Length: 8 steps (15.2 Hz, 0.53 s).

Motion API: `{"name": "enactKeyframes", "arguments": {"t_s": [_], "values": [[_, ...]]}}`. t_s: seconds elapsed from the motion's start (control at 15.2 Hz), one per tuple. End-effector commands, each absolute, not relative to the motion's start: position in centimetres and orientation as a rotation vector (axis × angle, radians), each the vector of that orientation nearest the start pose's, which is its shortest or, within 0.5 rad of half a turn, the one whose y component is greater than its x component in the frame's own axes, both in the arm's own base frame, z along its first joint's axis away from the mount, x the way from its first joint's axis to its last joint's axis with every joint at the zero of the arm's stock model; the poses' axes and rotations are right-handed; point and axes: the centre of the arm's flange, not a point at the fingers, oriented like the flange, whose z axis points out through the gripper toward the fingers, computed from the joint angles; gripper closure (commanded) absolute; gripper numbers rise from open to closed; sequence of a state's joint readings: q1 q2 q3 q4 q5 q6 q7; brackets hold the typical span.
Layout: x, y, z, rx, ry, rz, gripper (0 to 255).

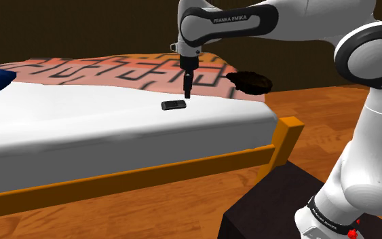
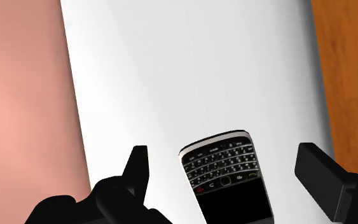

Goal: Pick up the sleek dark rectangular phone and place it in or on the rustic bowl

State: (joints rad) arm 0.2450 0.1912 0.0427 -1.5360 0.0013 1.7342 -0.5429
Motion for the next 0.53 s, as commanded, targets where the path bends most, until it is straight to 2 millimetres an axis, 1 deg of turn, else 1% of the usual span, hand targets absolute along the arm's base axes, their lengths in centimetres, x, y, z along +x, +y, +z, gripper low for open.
{"name": "enactKeyframes", "arguments": {"t_s": [0.0,0.07,0.46], "values": [[61.2,19.7,53.3,-2.816,-1.359,-0.007,0],[61.3,20.0,53.2,-2.81,-1.37,-0.007,0],[61.3,20.1,50.1,-2.81,-1.37,-0.007,0]]}}
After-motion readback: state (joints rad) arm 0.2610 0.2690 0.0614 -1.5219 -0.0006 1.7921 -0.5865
